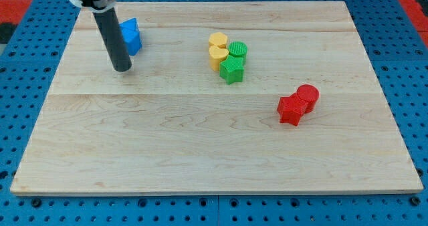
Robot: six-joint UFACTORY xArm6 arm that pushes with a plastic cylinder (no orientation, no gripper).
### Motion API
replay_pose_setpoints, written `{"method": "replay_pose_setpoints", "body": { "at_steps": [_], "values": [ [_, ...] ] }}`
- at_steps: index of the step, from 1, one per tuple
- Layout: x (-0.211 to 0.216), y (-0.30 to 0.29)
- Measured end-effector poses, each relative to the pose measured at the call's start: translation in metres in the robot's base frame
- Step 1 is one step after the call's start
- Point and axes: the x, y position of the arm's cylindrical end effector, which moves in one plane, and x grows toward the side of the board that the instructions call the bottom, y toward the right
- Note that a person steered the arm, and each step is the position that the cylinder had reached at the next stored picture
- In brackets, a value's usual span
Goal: Slide the green star towards top right
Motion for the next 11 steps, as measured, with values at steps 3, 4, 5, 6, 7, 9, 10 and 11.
{"method": "replay_pose_setpoints", "body": {
  "at_steps": [3,4,5,6,7,9,10,11],
  "values": [
    [0.016,0.131],
    [0.017,0.149],
    [0.017,0.167],
    [0.017,0.194],
    [0.016,0.214],
    [-0.003,0.249],
    [-0.015,0.263],
    [-0.028,0.27]
  ]
}}
